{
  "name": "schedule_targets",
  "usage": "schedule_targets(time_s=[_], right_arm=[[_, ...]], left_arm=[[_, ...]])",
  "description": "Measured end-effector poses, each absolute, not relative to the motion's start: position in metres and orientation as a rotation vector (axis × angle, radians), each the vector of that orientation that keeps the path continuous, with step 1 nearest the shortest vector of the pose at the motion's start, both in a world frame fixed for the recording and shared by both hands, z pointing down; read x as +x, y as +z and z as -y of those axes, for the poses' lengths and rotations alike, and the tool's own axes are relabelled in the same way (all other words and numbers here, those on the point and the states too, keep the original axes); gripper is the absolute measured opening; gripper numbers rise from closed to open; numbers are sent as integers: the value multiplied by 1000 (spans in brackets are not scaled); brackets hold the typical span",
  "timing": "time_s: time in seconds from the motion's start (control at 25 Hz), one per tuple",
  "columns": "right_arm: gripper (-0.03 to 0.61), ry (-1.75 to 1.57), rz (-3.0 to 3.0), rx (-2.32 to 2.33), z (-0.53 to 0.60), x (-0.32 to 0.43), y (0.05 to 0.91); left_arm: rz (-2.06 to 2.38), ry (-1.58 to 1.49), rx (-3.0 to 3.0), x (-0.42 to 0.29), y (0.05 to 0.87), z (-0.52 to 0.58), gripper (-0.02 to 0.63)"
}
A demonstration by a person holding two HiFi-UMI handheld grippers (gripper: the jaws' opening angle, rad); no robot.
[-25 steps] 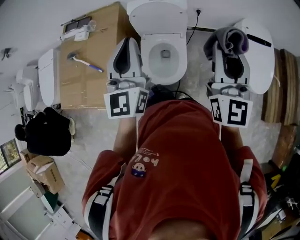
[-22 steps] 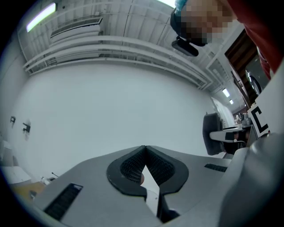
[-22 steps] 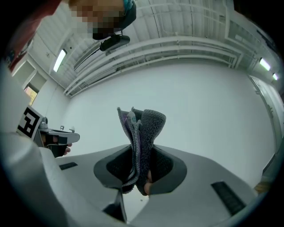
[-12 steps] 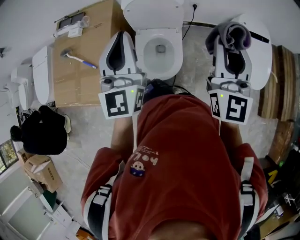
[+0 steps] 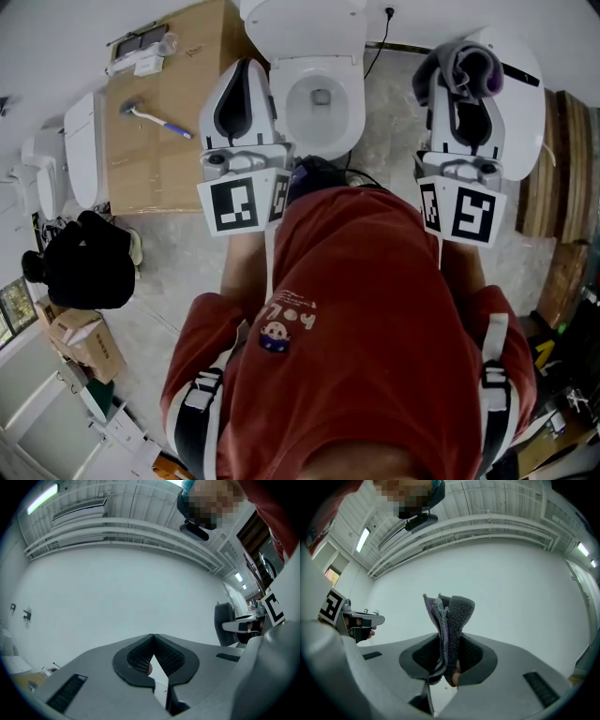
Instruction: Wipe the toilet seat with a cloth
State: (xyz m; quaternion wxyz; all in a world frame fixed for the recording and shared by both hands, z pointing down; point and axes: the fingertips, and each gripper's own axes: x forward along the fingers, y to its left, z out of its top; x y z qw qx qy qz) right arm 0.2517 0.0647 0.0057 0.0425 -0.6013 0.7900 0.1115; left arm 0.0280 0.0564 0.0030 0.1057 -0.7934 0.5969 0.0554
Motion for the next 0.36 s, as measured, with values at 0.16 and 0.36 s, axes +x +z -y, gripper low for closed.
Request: schedule_targets(time_s=[0.16,0.36], right_arm=[[78,338,-2419,-1837,-61,251,7],[78,344,-2432,-1835,-57,250,9]], left_arm=[[-1764,171,-2343,27,4,-53,14],[-1763,168,-2345,28,4,-50,14]])
